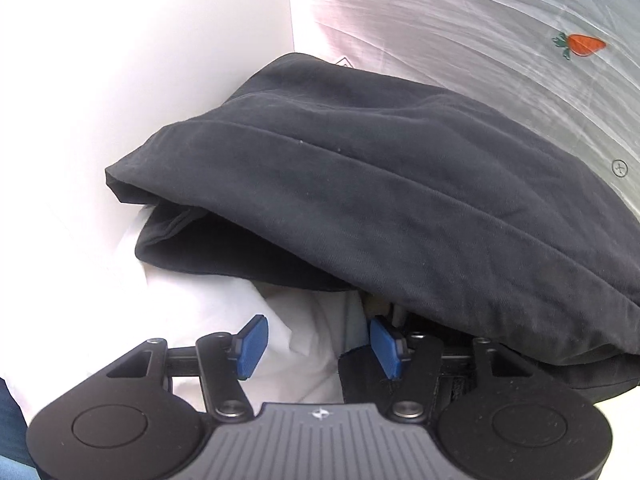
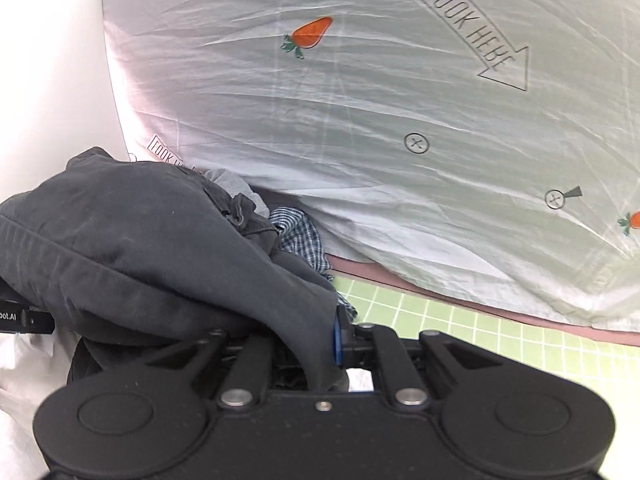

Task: Fold clothes
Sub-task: 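Grasp the black trousers on the pile with both grippers, then lift the black trousers off the pile and lay them flat on the mat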

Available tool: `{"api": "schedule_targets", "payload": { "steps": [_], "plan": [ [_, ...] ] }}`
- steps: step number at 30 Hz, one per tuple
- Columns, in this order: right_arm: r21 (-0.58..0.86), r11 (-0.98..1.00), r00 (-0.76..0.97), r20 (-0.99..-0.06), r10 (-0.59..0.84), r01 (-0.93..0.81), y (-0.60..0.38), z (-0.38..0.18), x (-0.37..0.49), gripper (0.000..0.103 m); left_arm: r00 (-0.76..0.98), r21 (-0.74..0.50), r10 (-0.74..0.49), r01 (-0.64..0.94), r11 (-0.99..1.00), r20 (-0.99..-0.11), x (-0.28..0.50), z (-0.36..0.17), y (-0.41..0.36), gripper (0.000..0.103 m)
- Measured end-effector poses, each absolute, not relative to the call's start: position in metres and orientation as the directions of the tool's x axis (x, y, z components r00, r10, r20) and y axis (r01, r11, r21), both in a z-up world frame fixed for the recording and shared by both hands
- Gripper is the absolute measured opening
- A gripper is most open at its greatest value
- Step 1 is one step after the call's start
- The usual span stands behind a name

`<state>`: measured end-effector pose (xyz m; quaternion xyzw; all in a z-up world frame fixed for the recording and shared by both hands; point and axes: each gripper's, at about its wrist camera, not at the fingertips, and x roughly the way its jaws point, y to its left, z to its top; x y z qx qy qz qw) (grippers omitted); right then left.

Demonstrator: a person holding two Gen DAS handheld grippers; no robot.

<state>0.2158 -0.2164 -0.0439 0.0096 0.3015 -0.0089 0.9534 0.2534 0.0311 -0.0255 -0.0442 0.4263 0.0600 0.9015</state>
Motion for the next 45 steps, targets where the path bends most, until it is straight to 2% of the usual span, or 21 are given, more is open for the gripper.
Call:
{"api": "schedule_targets", "payload": {
  "steps": [5,11,18,22,28,29,31,36,38,40,45],
  "plan": [
    [0.018,0.997,0.831,-0.555,-0.051,0.073,-0.238,-0.042,0.18,0.009,0.633,-0.131,-0.024,-0.123,0.984,-0.773,0.24,-0.021,0.021,0.059],
    [0.006,0.988,0.853,-0.505,-0.132,0.157,-0.266,-0.032,0.128,0.009,0.622,-0.11,-0.004,-0.132,0.985,-0.783,0.217,-0.027,0.01,0.059],
    [-0.042,0.935,0.854,-0.394,-0.34,0.353,-0.324,0.002,0.06,0.009,0.621,-0.099,-0.041,-0.059,0.993,-0.783,0.188,-0.03,-0.012,0.059],
    [-0.08,0.849,0.794,-0.318,-0.518,0.522,-0.377,0.023,0.015,0.009,0.59,-0.143,-0.152,0.063,0.988,-0.793,0.16,-0.035,-0.042,0.061],
    [-0.166,0.716,0.662,-0.285,-0.693,0.678,-0.468,0.03,-0.044,0.009,0.588,-0.108,-0.197,0.183,0.977,-0.785,0.106,-0.044,-0.11,0.067],
    [-0.179,0.704,0.646,-0.292,-0.706,0.688,-0.48,0.026,-0.054,0.009,0.578,-0.117,-0.204,0.185,0.976,-0.79,0.099,-0.046,-0.119,0.071],
    [-0.22,0.7,0.618,-0.341,-0.708,0.68,-0.503,0.01,-0.072,0.009,0.554,-0.129,-0.213,0.187,0.974,-0.805,0.086,-0.055,-0.141,0.072],
    [-0.286,0.749,0.435,-0.669,-0.603,0.598,-0.557,-0.087,-0.104,0.012,0.501,-0.12,-0.191,0.17,0.978,-0.844,0.058,-0.081,-0.187,0.074],
    [-0.285,0.765,0.387,-0.729,-0.564,0.578,-0.56,-0.116,-0.127,0.015,0.474,-0.113,-0.181,0.169,0.979,-0.862,0.048,-0.094,-0.202,0.074],
    [-0.28,0.787,0.366,-0.766,-0.528,0.549,-0.56,-0.136,-0.148,0.018,0.453,-0.105,-0.168,0.16,0.981,-0.876,0.043,-0.103,-0.215,0.074],
    [-0.307,0.855,0.407,-0.779,-0.478,0.418,-0.561,-0.152,-0.161,0.022,0.392,-0.094,-0.128,0.105,0.99,-0.911,0.035,-0.131,-0.24,0.074]
  ]
}}
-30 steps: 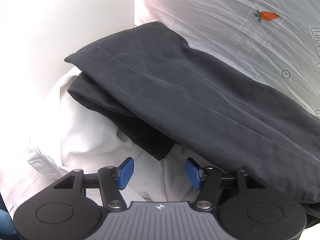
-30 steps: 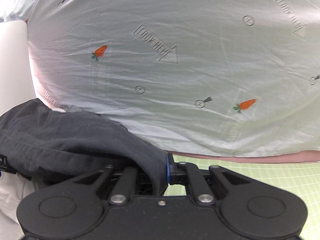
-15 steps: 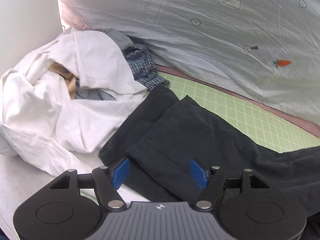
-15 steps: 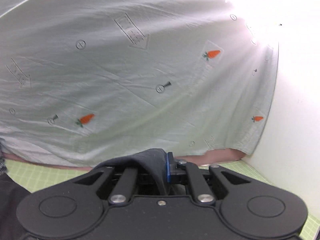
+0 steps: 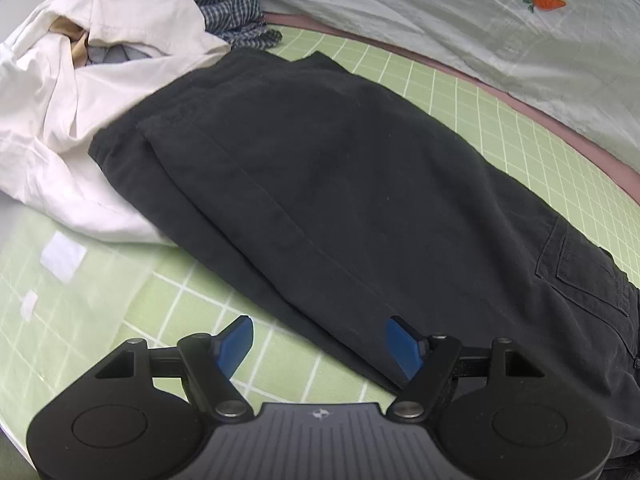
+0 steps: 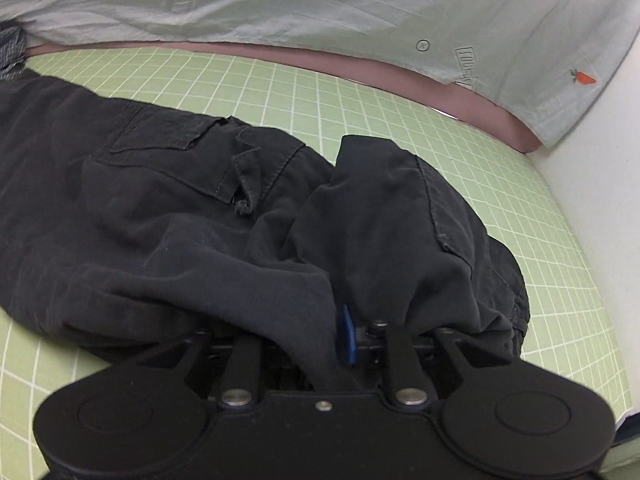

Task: Fold clothes
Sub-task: 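Lift the black trousers off the pile and lay them flat on the mat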

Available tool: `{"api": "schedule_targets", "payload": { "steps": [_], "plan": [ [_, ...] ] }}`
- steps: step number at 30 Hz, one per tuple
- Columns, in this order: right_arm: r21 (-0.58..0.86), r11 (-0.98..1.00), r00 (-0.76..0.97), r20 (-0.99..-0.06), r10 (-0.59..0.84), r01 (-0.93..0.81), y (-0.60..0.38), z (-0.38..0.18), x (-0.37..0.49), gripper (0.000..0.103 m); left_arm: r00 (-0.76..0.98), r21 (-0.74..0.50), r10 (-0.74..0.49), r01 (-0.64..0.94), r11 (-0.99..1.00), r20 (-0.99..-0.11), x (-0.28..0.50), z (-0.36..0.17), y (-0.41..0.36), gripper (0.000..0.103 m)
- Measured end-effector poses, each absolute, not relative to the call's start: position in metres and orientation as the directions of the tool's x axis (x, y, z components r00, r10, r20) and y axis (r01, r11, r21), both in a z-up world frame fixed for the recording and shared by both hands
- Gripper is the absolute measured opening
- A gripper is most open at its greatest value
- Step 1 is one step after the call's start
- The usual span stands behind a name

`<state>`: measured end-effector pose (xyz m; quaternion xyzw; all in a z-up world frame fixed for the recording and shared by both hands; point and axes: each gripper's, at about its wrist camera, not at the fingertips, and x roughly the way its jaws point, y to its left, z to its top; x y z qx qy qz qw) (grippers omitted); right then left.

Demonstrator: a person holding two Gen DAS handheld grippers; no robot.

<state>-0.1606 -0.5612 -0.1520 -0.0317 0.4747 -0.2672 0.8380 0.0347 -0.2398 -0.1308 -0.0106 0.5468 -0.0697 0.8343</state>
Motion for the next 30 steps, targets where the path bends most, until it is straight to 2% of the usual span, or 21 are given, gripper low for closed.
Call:
{"api": "schedule_targets", "payload": {
  "steps": [6,11,15,18,25,28,30],
  "plan": [
    [-0.229,0.892,0.402,-0.829,-0.388,0.389,-0.6,-0.172,-0.157,0.015,0.326,-0.083,-0.099,0.063,0.995,-0.94,0.035,-0.15,-0.262,0.074],
    [-0.267,0.861,0.391,-0.805,-0.447,0.434,-0.629,-0.179,-0.149,0.011,0.338,-0.071,-0.076,0.028,0.997,-0.938,0.046,-0.154,-0.277,0.072],
    [-0.286,0.786,0.345,-0.779,-0.524,0.549,-0.682,-0.182,-0.133,0.01,0.325,-0.106,-0.104,0.009,0.994,-0.94,0.06,-0.159,-0.292,0.058],
    [-0.339,0.746,0.314,-0.75,-0.582,0.574,-0.725,-0.185,-0.113,0.01,0.334,-0.065,-0.078,0.05,0.997,-0.939,0.069,-0.163,-0.318,0.052],
    [-0.343,0.699,0.29,-0.73,-0.619,0.628,-0.789,-0.185,-0.085,0.011,0.348,-0.016,-0.065,0.144,0.989,-0.935,0.08,-0.162,-0.36,0.049],
    [-0.371,0.696,0.297,-0.708,-0.64,0.615,-0.776,-0.186,-0.094,0.014,0.324,-0.058,-0.099,0.133,0.989,-0.941,0.079,-0.162,-0.353,0.049],
    [-0.396,0.692,0.299,-0.692,-0.657,0.604,-0.764,-0.185,-0.102,0.021,0.297,-0.115,-0.142,0.107,0.988,-0.944,0.078,-0.164,-0.345,0.049]
  ]
}}
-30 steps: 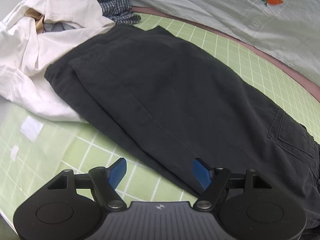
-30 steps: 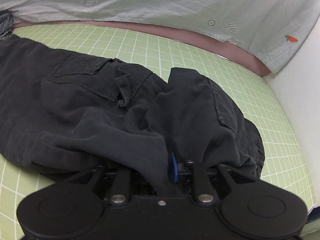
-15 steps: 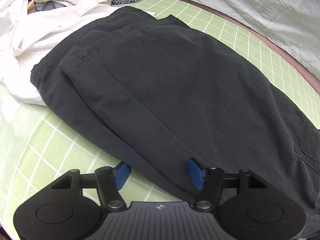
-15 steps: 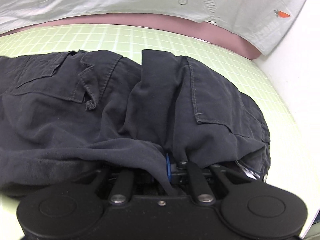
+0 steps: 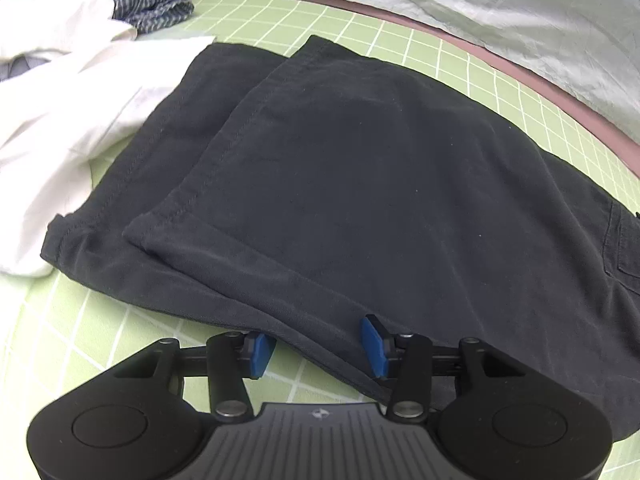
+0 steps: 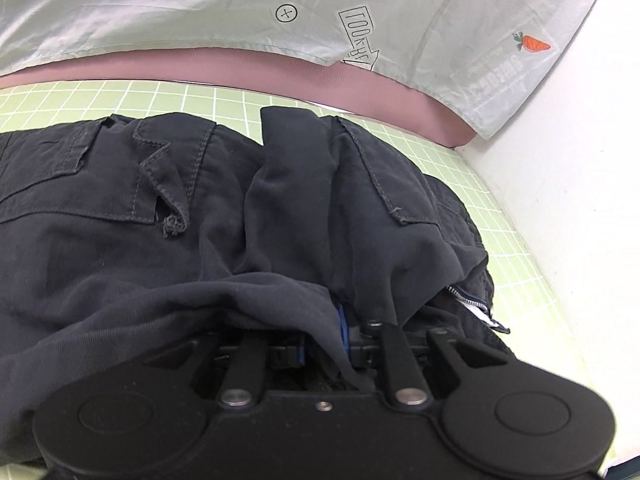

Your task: Fold clothes

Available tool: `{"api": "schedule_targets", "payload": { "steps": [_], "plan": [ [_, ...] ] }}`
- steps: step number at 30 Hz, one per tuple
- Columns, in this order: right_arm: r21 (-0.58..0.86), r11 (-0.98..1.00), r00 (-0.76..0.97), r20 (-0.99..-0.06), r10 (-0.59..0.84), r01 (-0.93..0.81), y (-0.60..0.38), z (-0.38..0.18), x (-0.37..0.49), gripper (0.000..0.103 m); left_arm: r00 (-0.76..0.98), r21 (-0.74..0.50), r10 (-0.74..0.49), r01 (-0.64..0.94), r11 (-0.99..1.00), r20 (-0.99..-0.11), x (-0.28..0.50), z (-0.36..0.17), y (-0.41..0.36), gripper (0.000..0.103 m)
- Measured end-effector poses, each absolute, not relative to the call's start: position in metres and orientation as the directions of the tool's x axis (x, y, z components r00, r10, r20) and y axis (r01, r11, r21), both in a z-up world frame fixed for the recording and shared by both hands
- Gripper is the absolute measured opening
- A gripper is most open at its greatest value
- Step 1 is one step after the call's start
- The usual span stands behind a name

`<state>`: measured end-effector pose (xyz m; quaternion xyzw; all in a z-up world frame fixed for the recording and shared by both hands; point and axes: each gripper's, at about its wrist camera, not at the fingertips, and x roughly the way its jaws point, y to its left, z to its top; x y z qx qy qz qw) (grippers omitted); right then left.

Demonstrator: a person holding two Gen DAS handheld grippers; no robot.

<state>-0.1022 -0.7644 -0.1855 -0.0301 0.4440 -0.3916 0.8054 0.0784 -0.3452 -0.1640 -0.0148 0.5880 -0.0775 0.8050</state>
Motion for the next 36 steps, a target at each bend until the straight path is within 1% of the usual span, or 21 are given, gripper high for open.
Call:
{"api": "schedule_targets", "payload": {
  "steps": [1,3,4,6,8,10,11,12,13,14,15,20,23,27,29,33,36],
  "plan": [
    [-0.4,0.689,0.299,-0.688,-0.661,0.604,-0.759,-0.183,-0.107,0.024,0.288,-0.145,-0.164,0.087,0.986,-0.943,0.077,-0.163,-0.339,0.049],
    [-0.395,0.69,0.303,-0.688,-0.66,0.606,-0.748,-0.178,-0.117,0.039,0.27,-0.19,-0.199,0.059,0.98,-0.942,0.072,-0.16,-0.328,0.049],
    [-0.385,0.693,0.312,-0.687,-0.656,0.61,-0.744,-0.174,-0.122,0.041,0.263,-0.203,-0.21,0.054,0.978,-0.942,0.068,-0.158,-0.323,0.049],
    [-0.365,0.698,0.328,-0.687,-0.649,0.616,-0.736,-0.167,-0.134,0.049,0.272,-0.218,-0.225,0.057,0.974,-0.936,0.061,-0.151,-0.316,0.05],
    [-0.353,0.7,0.341,-0.683,-0.646,0.62,-0.729,-0.159,-0.145,0.052,0.3,-0.234,-0.244,0.069,0.97,-0.922,0.054,-0.142,-0.312,0.051],
    [-0.321,0.694,0.363,-0.67,-0.647,0.644,-0.724,-0.147,-0.158,0.052,0.33,-0.25,-0.261,0.074,0.965,-0.907,0.049,-0.135,-0.31,0.063],
    [-0.306,0.68,0.374,-0.652,-0.659,0.666,-0.723,-0.139,-0.163,0.054,0.342,-0.253,-0.262,0.072,0.965,-0.903,0.048,-0.132,-0.309,0.072],
    [-0.29,0.667,0.384,-0.634,-0.671,0.687,-0.722,-0.132,-0.168,0.06,0.351,-0.254,-0.26,0.066,0.965,-0.899,0.048,-0.13,-0.309,0.077],
    [-0.273,0.653,0.393,-0.615,-0.683,0.707,-0.721,-0.124,-0.173,0.064,0.364,-0.255,-0.258,0.057,0.965,-0.895,0.048,-0.128,-0.309,0.08],
    [-0.261,0.644,0.401,-0.601,-0.691,0.719,-0.721,-0.117,-0.176,0.071,0.381,-0.256,-0.254,0.046,0.966,-0.889,0.048,-0.127,-0.309,0.084],
    [-0.251,0.642,0.409,-0.592,-0.694,0.725,-0.722,-0.112,-0.176,0.075,0.394,-0.26,-0.256,0.046,0.965,-0.883,0.047,-0.126,-0.31,0.086],
    [-0.267,0.644,0.422,-0.569,-0.705,0.717,-0.74,-0.107,-0.156,0.087,0.403,-0.277,-0.294,0.101,0.955,-0.867,0.057,-0.123,-0.326,0.086],
    [-0.267,0.653,0.43,-0.571,-0.7,0.708,-0.744,-0.107,-0.143,0.088,0.404,-0.274,-0.303,0.131,0.953,-0.863,0.068,-0.123,-0.342,0.086],
    [-0.263,0.672,0.447,-0.576,-0.685,0.692,-0.756,-0.109,-0.117,0.089,0.407,-0.248,-0.286,0.144,0.958,-0.868,0.095,-0.126,-0.365,0.086],
    [-0.266,0.676,0.447,-0.578,-0.683,0.688,-0.763,-0.11,-0.101,0.089,0.408,-0.239,-0.274,0.135,0.962,-0.871,0.112,-0.127,-0.377,0.086],
    [-0.221,0.664,0.439,-0.598,-0.671,0.714,-0.787,-0.115,-0.07,0.089,0.435,-0.217,-0.245,0.115,0.969,-0.866,0.153,-0.129,-0.401,0.086],
    [-0.243,0.649,0.405,-0.613,-0.678,0.721,-0.804,-0.127,-0.045,0.089,0.445,-0.18,-0.208,0.106,0.978,-0.871,0.184,-0.138,-0.422,0.086]
  ]
}}
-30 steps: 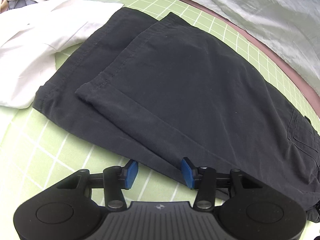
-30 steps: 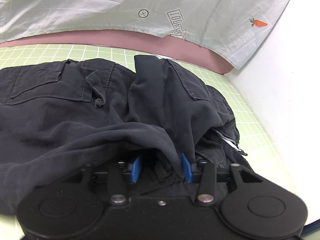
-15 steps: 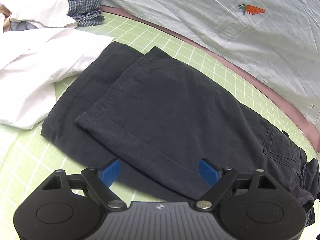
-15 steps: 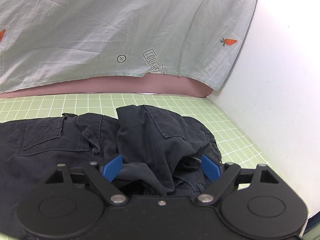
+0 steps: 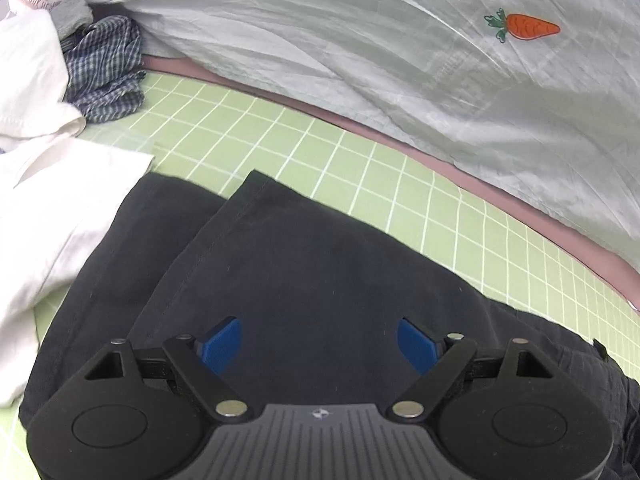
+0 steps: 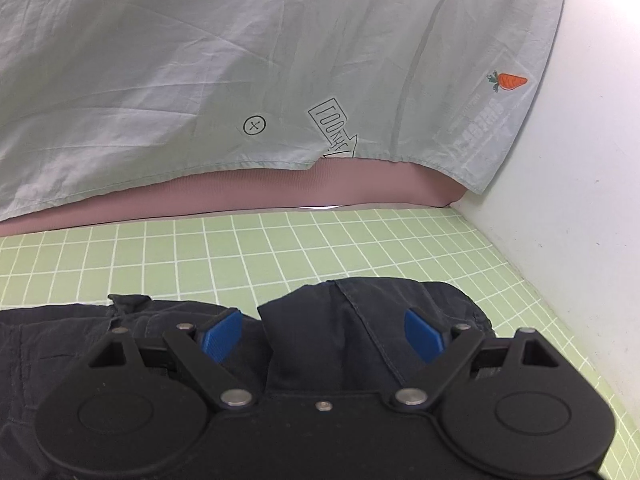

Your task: Fold clothes

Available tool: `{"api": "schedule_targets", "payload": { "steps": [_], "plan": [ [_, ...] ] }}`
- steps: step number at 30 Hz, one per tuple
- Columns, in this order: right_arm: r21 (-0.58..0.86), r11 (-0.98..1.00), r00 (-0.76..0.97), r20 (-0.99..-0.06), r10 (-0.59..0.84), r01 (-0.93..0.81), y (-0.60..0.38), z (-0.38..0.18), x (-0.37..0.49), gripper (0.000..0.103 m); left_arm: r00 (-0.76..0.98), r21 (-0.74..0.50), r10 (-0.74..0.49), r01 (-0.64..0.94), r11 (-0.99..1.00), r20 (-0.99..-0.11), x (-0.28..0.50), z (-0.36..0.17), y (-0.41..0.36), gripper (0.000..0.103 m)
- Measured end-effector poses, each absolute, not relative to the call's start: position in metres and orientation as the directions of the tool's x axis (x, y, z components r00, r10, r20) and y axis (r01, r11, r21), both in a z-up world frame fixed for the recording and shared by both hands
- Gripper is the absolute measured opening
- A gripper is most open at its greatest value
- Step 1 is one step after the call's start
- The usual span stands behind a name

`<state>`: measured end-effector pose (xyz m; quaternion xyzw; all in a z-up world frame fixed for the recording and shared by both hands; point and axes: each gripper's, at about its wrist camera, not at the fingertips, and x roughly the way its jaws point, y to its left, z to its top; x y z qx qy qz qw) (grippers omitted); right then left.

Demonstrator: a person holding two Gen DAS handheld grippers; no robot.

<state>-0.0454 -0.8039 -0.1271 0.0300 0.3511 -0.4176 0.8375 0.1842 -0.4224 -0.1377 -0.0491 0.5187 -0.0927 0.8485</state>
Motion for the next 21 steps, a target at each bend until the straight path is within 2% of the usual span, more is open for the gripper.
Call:
{"api": "schedule_targets", "payload": {
  "steps": [7,11,15,16,18,19,21],
  "plan": [
    [-0.268,0.617,0.328,-0.657,-0.679,0.74,-0.831,-0.158,-0.022,0.089,0.418,-0.226,-0.241,0.084,0.97,-0.876,0.233,-0.16,-0.467,0.086],
    [-0.274,0.607,0.313,-0.66,-0.683,0.746,-0.838,-0.173,-0.025,0.096,0.431,-0.161,-0.174,0.067,0.985,-0.885,0.245,-0.172,-0.488,0.086],
    [-0.283,0.607,0.32,-0.646,-0.693,0.743,-0.836,-0.179,-0.028,0.097,0.422,-0.079,-0.103,0.074,0.994,-0.901,0.248,-0.183,-0.498,0.085],
    [-0.283,0.605,0.32,-0.644,-0.695,0.744,-0.836,-0.179,-0.028,0.097,0.432,-0.059,-0.084,0.071,0.996,-0.898,0.247,-0.184,-0.5,0.083],
    [-0.281,0.604,0.321,-0.643,-0.696,0.746,-0.836,-0.179,-0.028,0.096,0.454,-0.017,-0.043,0.063,0.998,-0.89,0.242,-0.184,-0.501,0.07],
    [-0.28,0.604,0.321,-0.643,-0.696,0.747,-0.836,-0.178,-0.029,0.094,0.464,0.005,-0.026,0.066,0.998,-0.886,0.24,-0.183,-0.502,0.067],
    [-0.278,0.609,0.327,-0.643,-0.693,0.743,-0.836,-0.177,-0.03,0.083,0.474,0.009,-0.027,0.074,0.997,-0.88,0.238,-0.181,-0.501,0.057]
  ]
}}
